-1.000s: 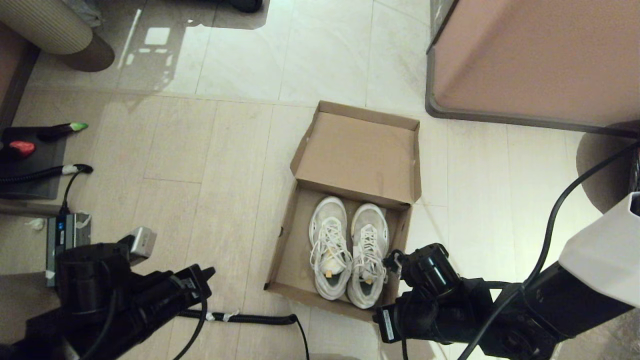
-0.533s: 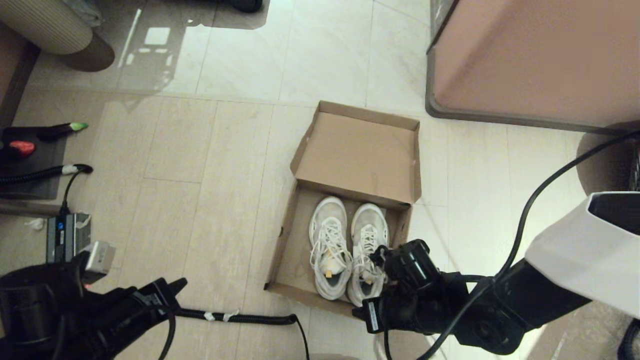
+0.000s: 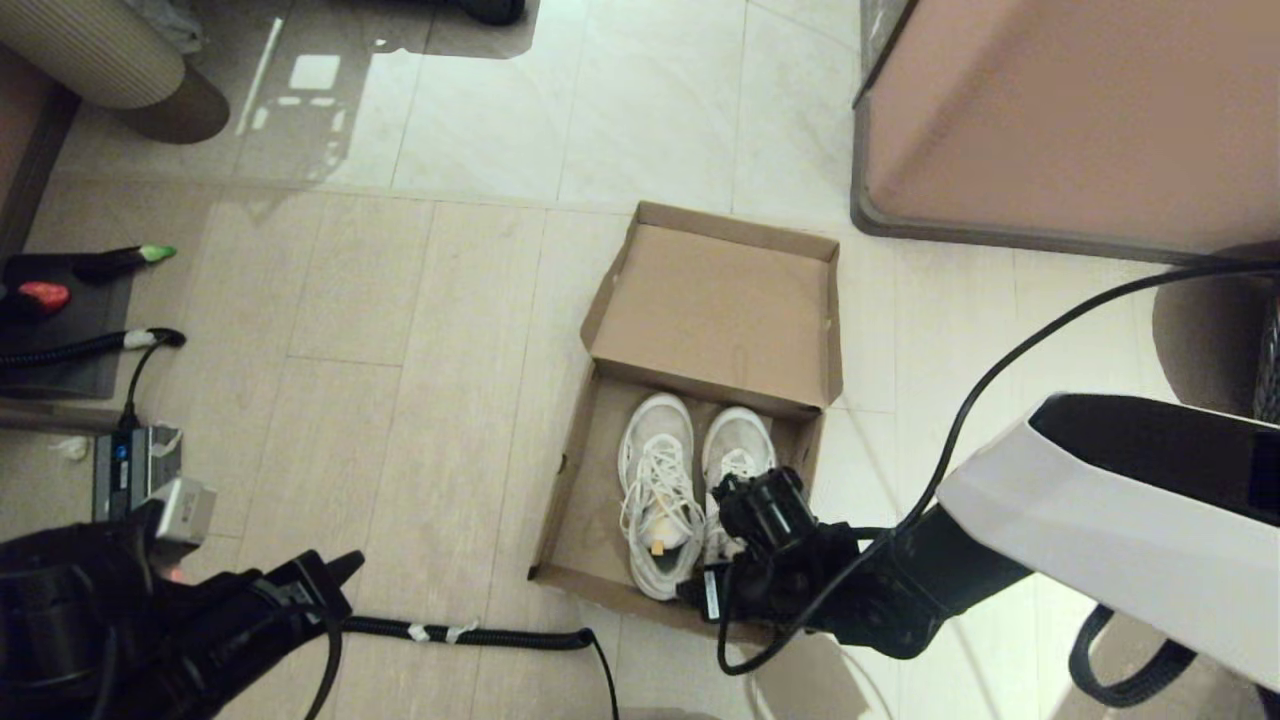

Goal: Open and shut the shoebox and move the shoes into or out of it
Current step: Put the shoes out of the shoe box

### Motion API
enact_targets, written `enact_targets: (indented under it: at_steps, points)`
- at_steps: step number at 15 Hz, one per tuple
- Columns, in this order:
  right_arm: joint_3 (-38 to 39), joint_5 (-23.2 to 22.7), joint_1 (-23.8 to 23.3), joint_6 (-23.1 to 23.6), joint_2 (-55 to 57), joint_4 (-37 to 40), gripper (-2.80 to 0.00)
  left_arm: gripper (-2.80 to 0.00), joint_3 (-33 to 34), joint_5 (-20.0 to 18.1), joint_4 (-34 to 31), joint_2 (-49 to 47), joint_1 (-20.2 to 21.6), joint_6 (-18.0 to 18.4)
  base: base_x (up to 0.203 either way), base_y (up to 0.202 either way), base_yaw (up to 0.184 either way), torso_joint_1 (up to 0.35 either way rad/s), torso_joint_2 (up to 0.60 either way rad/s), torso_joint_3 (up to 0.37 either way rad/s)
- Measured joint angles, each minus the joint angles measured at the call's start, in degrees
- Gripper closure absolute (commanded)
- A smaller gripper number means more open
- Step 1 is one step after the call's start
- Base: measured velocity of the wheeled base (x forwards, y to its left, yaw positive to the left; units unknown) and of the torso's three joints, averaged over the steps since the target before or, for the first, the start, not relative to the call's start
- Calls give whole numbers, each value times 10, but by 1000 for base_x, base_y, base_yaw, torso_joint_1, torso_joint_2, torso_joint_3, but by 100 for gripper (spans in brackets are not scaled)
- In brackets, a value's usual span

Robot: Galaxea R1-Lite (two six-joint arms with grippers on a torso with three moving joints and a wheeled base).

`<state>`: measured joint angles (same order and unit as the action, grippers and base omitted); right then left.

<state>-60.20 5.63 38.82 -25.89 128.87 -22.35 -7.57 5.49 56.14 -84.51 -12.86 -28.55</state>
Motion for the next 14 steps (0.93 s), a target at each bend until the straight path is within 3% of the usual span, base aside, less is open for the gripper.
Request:
enact_targets:
  at_steps: [4,14]
  points:
    - [-108,63,-3,-4,40,89,-280,0,0,-1,0,-1,0,0,0,0,0,0,0,0]
    - [-323,89,-25,-1,157,211,-280,0,3,0,0,3,0,-1,0,0,0,0,0,0]
